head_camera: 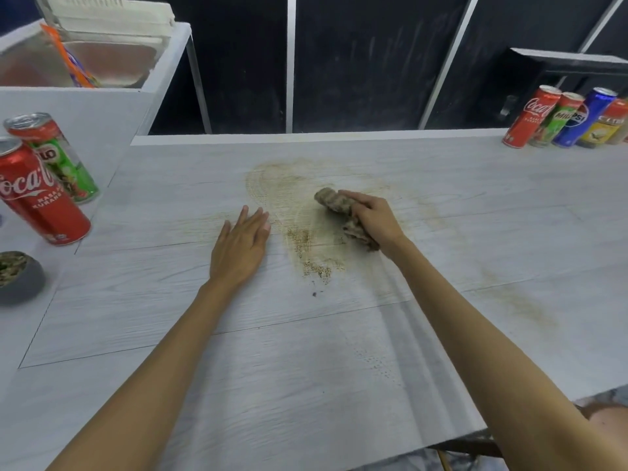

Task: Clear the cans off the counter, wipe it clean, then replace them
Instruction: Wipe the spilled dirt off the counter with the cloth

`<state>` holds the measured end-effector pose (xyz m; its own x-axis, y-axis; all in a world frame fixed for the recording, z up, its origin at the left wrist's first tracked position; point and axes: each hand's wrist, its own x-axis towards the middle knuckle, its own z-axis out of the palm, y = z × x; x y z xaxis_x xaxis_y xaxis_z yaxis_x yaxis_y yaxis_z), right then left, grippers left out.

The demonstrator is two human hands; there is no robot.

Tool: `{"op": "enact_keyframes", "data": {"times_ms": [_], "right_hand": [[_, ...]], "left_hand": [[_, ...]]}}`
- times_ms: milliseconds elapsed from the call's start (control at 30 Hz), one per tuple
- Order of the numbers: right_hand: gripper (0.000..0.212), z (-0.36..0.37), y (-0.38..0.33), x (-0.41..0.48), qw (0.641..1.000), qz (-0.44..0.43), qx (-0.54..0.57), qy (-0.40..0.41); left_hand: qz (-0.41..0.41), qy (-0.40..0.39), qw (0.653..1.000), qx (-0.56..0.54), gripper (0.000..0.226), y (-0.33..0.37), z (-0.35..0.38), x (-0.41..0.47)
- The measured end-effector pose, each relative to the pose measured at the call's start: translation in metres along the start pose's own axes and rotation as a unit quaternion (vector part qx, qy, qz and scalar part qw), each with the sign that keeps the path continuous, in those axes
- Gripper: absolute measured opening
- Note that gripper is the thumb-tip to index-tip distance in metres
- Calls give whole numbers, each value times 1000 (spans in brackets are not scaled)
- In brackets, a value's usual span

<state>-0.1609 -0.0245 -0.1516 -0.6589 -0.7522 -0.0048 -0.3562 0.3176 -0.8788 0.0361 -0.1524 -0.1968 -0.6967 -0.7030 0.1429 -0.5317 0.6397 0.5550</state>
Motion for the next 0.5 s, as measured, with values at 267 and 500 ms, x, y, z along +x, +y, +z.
{"op": "enact_keyframes", "data": {"times_ms": [267,500], "right_hand": [[47,40,-6,-13,973,-106,-194,-70],[48,29,4,-80,973,-141,-116,-144]], "left_hand": [[3,-12,1000,10,50,-2,2,1],[17,-11,1000,12,49,-1,0,-1]]}}
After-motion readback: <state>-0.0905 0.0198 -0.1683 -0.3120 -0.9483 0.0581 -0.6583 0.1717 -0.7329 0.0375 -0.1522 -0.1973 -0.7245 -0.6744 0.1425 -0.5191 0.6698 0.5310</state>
